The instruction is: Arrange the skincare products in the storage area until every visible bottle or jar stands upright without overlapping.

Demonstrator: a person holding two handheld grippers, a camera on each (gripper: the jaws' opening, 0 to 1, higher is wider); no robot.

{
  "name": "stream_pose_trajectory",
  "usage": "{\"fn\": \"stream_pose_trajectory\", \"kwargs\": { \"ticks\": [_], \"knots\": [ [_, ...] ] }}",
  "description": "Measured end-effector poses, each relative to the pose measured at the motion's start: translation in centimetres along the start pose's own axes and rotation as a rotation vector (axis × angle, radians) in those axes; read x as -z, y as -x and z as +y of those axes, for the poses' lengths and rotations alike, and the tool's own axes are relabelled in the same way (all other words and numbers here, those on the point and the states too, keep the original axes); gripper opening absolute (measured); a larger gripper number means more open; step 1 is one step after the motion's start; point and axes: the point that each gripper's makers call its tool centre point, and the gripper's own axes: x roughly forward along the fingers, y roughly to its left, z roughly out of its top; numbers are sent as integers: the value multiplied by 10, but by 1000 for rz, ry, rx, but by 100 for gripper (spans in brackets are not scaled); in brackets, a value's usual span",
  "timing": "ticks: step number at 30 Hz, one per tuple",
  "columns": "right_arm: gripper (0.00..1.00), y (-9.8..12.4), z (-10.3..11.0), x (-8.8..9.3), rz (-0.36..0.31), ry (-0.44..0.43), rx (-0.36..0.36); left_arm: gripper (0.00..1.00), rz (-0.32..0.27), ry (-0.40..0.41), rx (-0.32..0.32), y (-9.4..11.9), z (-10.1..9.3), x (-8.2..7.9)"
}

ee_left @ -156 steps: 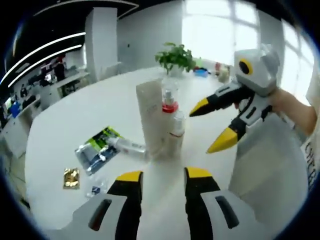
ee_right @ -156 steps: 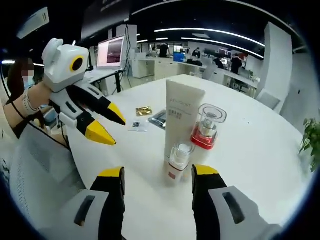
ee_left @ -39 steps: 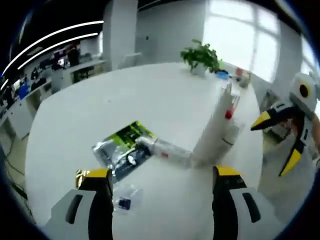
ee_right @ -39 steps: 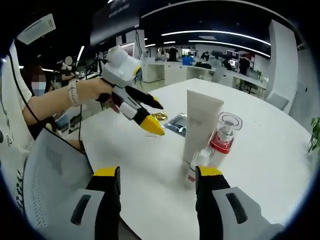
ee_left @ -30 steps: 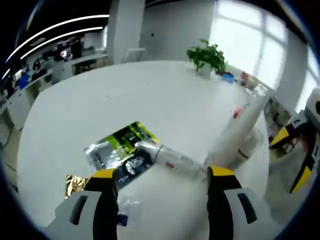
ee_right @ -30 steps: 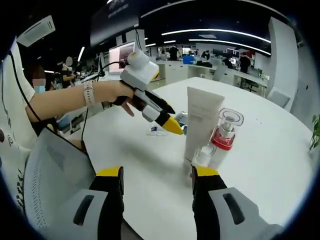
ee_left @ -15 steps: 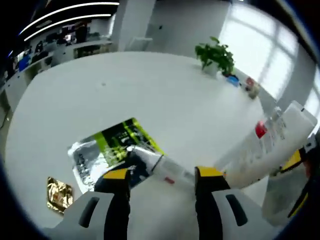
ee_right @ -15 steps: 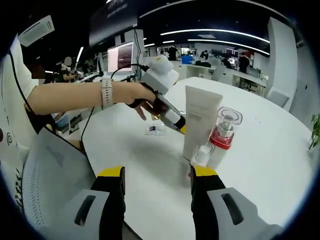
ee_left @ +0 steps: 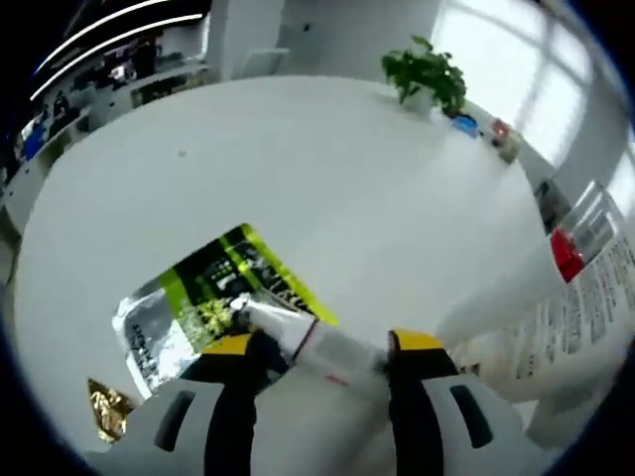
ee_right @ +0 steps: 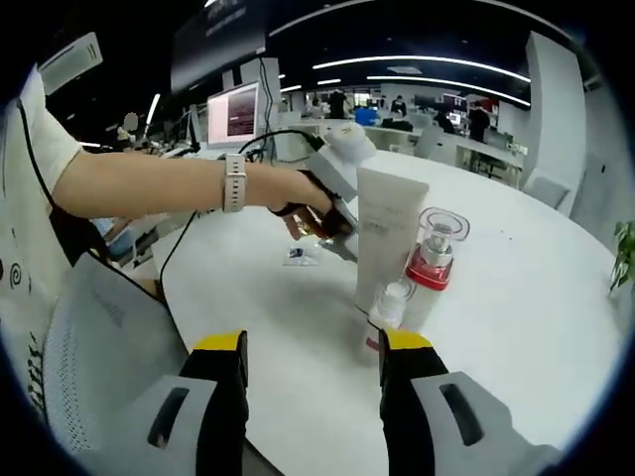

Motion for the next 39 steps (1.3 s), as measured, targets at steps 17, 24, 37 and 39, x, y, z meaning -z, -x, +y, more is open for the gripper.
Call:
{"fn": "stream_pose_trajectory", "kwargs": {
  "ticks": [17, 24, 37, 39],
  "knots": [
    [53, -1, -2, 5, 7, -12, 8, 28, 81, -260, -90, -6, 13, 8],
    [53, -2, 0, 5, 7, -10, 3, 18, 56, -271, -56, -5, 6, 6],
    [53, 4, -6, 2, -13, -24, 28, 15, 16, -253, -56, -5, 8, 6],
    [53, 6, -5, 0, -19, -21, 30, 15, 8, -250, -55, -4, 8, 6]
  ]
}}
